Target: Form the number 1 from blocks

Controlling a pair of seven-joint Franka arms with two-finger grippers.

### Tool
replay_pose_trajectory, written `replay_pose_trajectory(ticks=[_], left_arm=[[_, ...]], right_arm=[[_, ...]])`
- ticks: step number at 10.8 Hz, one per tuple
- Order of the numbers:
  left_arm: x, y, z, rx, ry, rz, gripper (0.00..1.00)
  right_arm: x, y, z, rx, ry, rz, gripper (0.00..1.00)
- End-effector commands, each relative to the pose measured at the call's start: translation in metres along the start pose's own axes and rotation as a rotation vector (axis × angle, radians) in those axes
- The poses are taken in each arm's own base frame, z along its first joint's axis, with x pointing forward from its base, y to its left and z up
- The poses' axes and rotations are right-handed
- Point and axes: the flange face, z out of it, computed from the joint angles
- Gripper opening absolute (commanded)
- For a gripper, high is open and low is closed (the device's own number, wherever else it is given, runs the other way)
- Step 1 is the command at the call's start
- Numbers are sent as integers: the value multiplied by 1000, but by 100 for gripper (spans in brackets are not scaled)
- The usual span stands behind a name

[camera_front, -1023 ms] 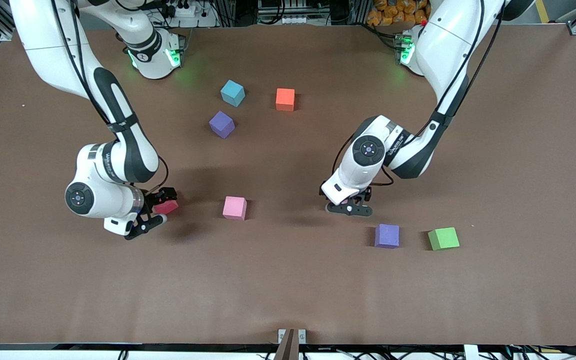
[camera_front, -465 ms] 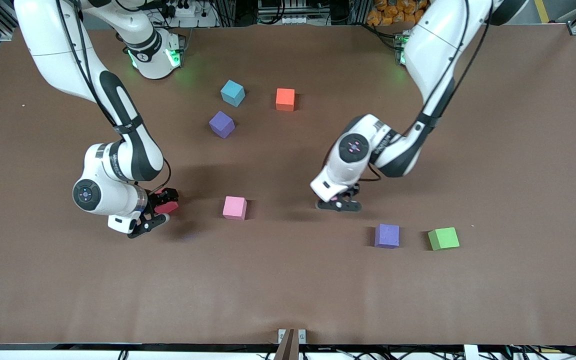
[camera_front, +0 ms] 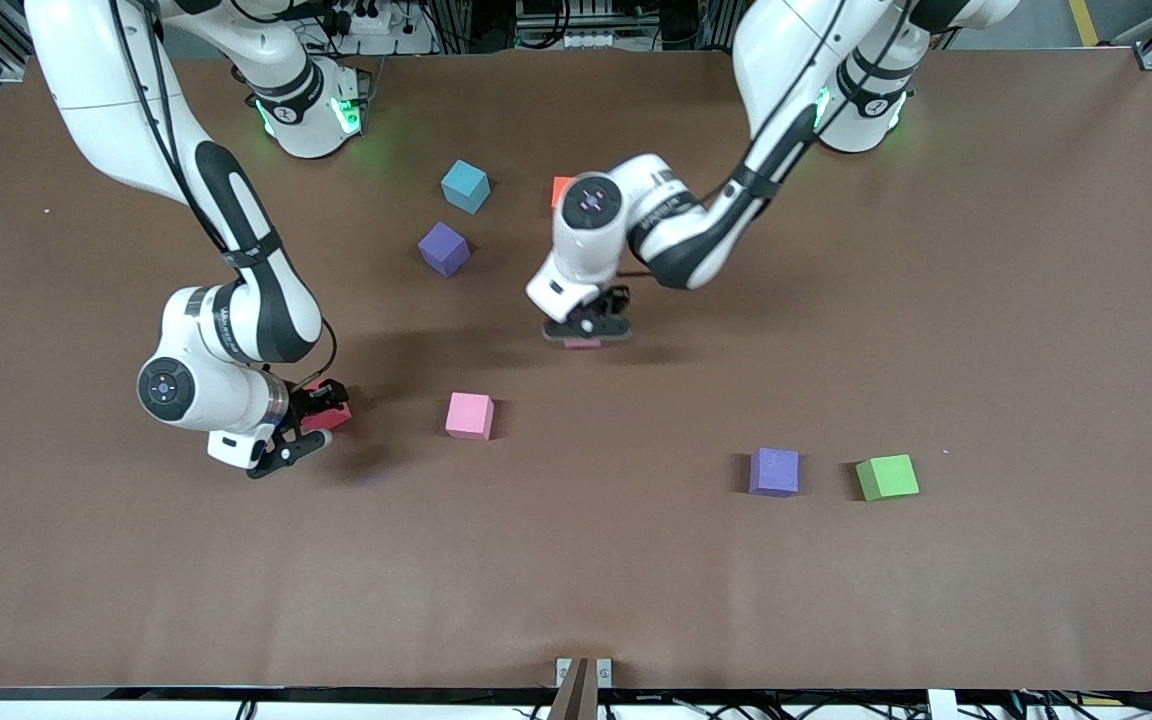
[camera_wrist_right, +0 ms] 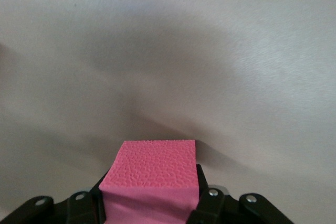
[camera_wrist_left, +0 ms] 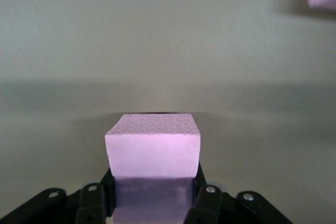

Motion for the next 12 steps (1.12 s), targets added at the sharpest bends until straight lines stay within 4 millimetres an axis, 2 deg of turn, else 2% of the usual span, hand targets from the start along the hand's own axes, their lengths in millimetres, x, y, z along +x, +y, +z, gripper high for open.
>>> replay_pose_trajectory(ticks=[1,4,6,8,9,12], left_arm=[[-35,3,9,34,-31,-21,0],[-79,10,22,59,-69,19,0],[-103,12,17,64,-78,40,0],[-121,11,19,75,-86,61,0],[-130,11,21,85,-78,92,0],[-131,8,22,94,-62,110,0]], right_arm=[[5,-17,-39,-18,36,119,46],[15,-49,-79,-39,-3,261,47],[16,-67,-101,-49,-27,356,46],[18,-100,-109,-54,-15,440,46],[18,-104,-111,-55,-10,467,46],[14,-111,-114,-49,-12,467,46]])
